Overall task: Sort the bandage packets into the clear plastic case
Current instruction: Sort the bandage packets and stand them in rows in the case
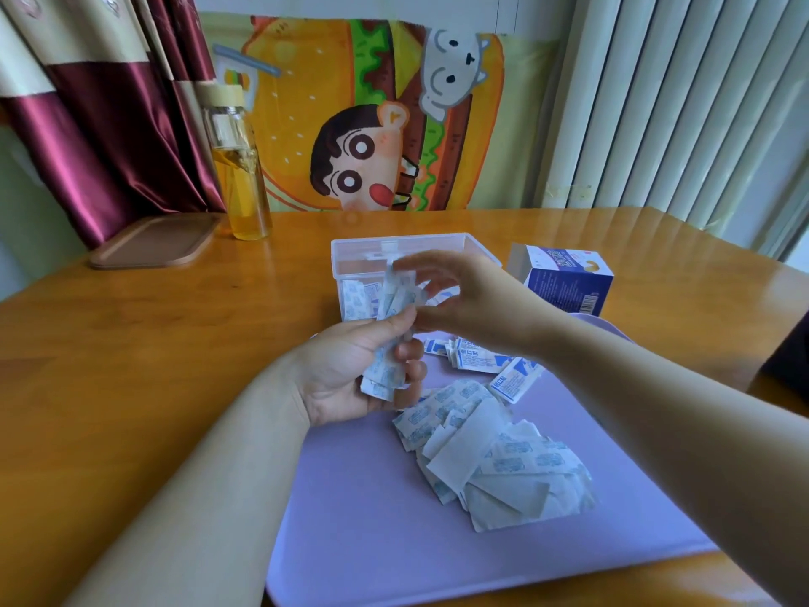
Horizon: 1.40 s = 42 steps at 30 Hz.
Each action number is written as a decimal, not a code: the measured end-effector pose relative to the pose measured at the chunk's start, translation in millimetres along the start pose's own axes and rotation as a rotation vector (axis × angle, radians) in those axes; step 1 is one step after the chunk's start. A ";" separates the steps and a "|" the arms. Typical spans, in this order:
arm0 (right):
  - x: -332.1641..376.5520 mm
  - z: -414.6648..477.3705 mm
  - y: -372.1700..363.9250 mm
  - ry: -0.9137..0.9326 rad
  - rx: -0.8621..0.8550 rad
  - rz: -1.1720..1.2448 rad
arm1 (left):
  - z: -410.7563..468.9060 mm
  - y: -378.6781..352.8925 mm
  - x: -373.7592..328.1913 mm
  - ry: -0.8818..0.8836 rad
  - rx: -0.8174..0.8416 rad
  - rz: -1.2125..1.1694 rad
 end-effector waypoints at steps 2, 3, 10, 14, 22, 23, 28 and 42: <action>1.0 -1.1 -0.6 0.017 0.006 -0.025 | 0.6 1.0 -1.0 0.006 -0.007 -0.054; 1.4 -1.8 -0.6 0.011 -0.005 -0.016 | 0.7 1.4 -1.5 0.006 -0.013 -0.061; 5.8 7.8 6.0 -0.056 0.013 0.137 | -0.8 -0.7 0.0 0.051 0.039 0.025; 9.1 8.8 5.4 -0.018 -0.053 0.119 | -1.1 -0.1 -1.4 0.044 0.037 -0.001; 5.0 -2.9 13.7 0.028 -0.078 -0.109 | 2.3 0.6 -3.7 -0.019 -0.093 -0.124; 7.0 -7.8 18.1 0.049 -0.018 -0.149 | 4.4 2.9 -4.4 -0.048 -0.154 -0.154; 13.9 -45.4 15.9 -0.109 0.714 -0.481 | 8.0 8.4 -6.9 -0.138 -0.307 -0.330; -13.9 -51.1 13.1 -0.108 0.527 -0.545 | 12.2 16.8 -3.6 -0.130 -0.287 -0.326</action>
Point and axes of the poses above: each hand's wrist, its own z-axis towards the middle knuckle, its own y-axis out of the back of the hand, x = y × z, the point moved 1 cm from there along z, towards the middle knuckle
